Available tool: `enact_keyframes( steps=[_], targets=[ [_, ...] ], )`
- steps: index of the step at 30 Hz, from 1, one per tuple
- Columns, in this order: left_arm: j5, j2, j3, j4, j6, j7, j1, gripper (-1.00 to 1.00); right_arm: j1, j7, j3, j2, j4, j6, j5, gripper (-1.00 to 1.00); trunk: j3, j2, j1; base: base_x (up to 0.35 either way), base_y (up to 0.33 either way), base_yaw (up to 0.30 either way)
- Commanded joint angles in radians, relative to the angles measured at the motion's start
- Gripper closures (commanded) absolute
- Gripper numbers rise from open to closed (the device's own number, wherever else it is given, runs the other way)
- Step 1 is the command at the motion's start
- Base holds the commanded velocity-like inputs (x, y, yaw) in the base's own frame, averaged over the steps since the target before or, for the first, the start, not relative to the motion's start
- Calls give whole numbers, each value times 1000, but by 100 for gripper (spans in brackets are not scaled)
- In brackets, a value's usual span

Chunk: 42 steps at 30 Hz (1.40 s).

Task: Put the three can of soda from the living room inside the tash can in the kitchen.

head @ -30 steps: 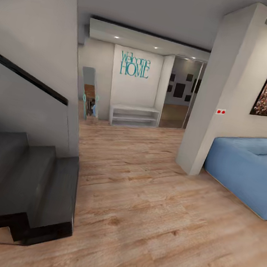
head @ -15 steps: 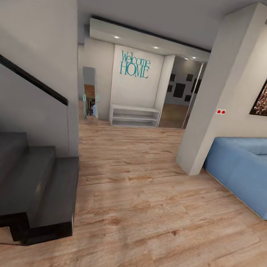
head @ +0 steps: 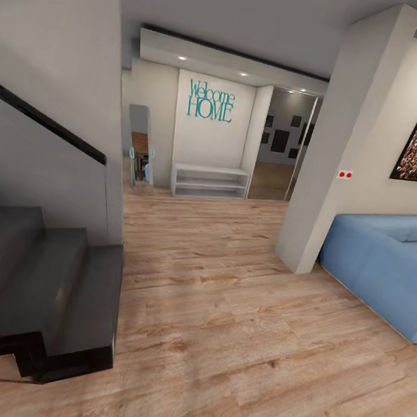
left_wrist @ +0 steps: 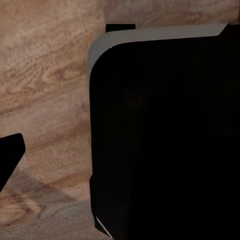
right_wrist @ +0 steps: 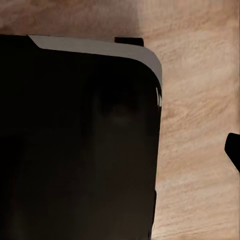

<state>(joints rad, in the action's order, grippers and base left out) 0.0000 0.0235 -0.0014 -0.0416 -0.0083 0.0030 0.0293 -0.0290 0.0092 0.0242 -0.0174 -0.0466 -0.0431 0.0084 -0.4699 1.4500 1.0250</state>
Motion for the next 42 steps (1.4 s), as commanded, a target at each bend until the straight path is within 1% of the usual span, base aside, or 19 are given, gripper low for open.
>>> enact_keyframes(
  steps=[1, 3, 4, 7, 8, 9, 12, 13, 16, 19, 22, 23, 24, 26, 30, 31, 33, 37, 42],
  targets=[
    [1, 2, 0, -6, -6, 1, 2, -100, -3, 6, 2, 0, -6, -6, 0, -100, 0, 0, 0, 0, 0, 0],
    [1, 2, 1, -17, -17, 1, 3, -100, -6, 16, 3, -1, -17, -17, 0, -100, 0, 0, 0, 0, 0, 0],
    [1, 3, 2, -317, -29, 1, 4, -100, -6, 22, 3, -1, -297, -83, 0, -100, 0, 0, 0, 0, 0, 0],
    [1, 3, 3, -404, -19, 1, 4, -100, -8, 39, 4, -1, -378, -85, 0, -100, 0, 0, 0, 0, 0, 0],
    [1, 2, 4, -469, -8, 1, 3, -100, -8, 46, 6, -1, -434, -84, 0, -100, 0, 0, 0, 0, 0, 0],
    [1, 2, 4, -586, 9, 1, 0, -100, -9, 52, 12, -2, -519, -81, 1, -100, 0, 0, 0, 0, 0, 0],
    [6, 3, 5, -730, 24, 0, -4, -100, -9, 56, 16, -2, -623, -70, 2, -100, 0, 0, 0, 0, 0, 0],
    [14, 4, 6, -808, 35, 0, -5, -100, -9, 57, 17, -3, -684, -60, 2, -100, 0, 0, 0, 0, 0, 0],
    [33, 4, 12, -945, 65, 0, -7, -100, -7, 58, 19, -4, -804, -41, 2, -100, 0, 0, 0, 0, 0, 0],
    [50, 1, 16, -1177, 135, 0, -11, -100, -1, 59, 19, -11, -1019, 4, 2, -100, 0, 0, 0, 0, 0, 0],
    [54, -1, 15, -1307, 181, 0, -11, -100, 2, 59, 19, -14, -1154, 40, 1, -100, 0, 0, 0, 0, 0, 0],
    [55, -1, 16, -1343, 191, -1, -11, -100, 3, 60, 19, -15, -1247, 70, 1, -100, 0, 0, 0, 0, 0, 0],
    [56, -1, 16, -1402, 203, -1, -11, -100, 3, 60, 19, -15, -1293, 85, 1, -100, 0, 0, 0, 0, 0, 0],
    [57, 1, 16, -1458, 209, -3, -12, -100, 8, 61, 19, -15, -1412, 120, 0, -100, 0, 0, 0, 0, 0, 0],
    [57, 3, 17, -1484, 192, -4, -12, -100, 17, 68, 16, -16, -1473, 138, -6, -100, 0, 0, 0, 0, 0, 0],
    [57, 4, 17, -1487, 177, -5, -12, -100, 19, 75, 14, -17, -1483, 141, -8, -100, 0, 0, 0, 0, 0, 0],
    [54, 5, 19, -1469, 101, -5, -14, -100, 24, 104, 10, -17, -1468, 133, -12, -100, 0, 0, 0, 0, 0, 0],
    [53, 6, 18, -1397, -5, -6, -17, -100, 46, 125, 8, -15, -1445, 68, -14, -100, 0, 0, 0, 0, 0, 0],
    [51, 6, 16, -1292, -99, -6, -17, -100, 133, 124, 10, -6, -1451, -49, -14, -100, 0, 0, 0, 0, 0, 0]
  ],
)
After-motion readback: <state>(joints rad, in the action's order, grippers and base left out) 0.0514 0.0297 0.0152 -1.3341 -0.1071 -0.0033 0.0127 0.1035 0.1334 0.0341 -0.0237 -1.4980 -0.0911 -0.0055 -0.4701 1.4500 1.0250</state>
